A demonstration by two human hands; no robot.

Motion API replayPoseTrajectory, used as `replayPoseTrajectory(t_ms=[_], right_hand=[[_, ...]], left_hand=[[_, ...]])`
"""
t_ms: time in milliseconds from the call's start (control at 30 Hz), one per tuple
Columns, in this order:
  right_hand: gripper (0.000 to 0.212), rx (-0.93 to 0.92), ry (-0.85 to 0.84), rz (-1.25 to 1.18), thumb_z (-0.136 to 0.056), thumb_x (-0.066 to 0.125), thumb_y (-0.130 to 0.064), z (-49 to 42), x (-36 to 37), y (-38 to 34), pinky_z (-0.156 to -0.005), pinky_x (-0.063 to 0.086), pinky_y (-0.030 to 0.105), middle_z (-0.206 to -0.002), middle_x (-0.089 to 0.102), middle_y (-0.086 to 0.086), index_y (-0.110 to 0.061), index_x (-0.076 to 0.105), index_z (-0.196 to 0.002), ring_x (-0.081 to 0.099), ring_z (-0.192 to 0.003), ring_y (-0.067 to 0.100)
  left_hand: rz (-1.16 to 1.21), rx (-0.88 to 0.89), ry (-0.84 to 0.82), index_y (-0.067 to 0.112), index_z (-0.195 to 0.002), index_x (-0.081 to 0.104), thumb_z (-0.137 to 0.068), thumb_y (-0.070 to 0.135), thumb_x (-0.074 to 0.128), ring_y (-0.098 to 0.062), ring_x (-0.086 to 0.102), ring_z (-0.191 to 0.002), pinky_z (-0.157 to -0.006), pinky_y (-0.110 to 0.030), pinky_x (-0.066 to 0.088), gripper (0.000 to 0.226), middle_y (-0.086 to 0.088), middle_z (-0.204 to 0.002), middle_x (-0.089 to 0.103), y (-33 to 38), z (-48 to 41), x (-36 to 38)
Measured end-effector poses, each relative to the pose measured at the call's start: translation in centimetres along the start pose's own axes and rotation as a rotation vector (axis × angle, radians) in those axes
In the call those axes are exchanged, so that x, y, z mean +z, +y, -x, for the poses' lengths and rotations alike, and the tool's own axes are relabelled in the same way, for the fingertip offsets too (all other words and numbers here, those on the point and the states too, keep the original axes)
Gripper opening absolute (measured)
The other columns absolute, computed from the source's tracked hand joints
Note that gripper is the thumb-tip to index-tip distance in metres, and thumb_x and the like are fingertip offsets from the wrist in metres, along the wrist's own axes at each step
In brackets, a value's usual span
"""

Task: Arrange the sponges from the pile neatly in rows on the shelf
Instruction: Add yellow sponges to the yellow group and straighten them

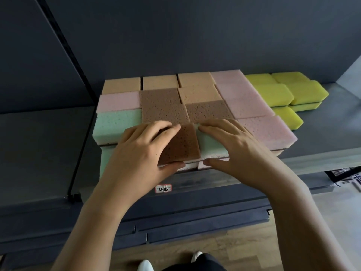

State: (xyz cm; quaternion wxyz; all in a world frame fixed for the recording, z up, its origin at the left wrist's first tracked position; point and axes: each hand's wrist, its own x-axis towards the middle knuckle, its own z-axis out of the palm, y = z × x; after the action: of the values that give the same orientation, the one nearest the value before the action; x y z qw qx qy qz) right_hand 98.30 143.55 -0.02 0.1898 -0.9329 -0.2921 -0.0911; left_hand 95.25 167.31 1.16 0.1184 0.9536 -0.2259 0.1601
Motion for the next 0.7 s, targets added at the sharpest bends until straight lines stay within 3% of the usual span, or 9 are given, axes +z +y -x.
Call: replayPoseTrajectory(t_ms=[400,700], right_hand=[[0.061,0.039,-0.003,0.0,-0.081,0.075,-0.042,-0.1,0.1,0.5,-0.107,0.033,0.032,-0.143,0.047,-0.007,-0.025,0.053,-0.135,0.042,-0.132,0.017],[0.065,0.045,-0.02,0.023,-0.079,0.077,-0.04,-0.2,0.2,0.2,-0.105,0.037,0.038,-0.141,0.049,-0.002,-0.022,0.053,-0.136,0.043,-0.13,0.022]], left_hand=[[0.009,-0.042,-0.02,0.009,-0.134,0.056,-0.081,0.047,0.064,-0.022,0.051,-0.124,-0.102,-0.046,0.044,0.065,-0.002,-0.139,0.052,-0.2,-0.2,0.8],[0.021,0.002,-0.048,0.007,-0.134,0.057,-0.08,0.034,0.068,-0.025,0.045,-0.132,-0.104,-0.05,0.044,0.061,-0.004,-0.141,0.051,0.0,-0.6,1.5]])
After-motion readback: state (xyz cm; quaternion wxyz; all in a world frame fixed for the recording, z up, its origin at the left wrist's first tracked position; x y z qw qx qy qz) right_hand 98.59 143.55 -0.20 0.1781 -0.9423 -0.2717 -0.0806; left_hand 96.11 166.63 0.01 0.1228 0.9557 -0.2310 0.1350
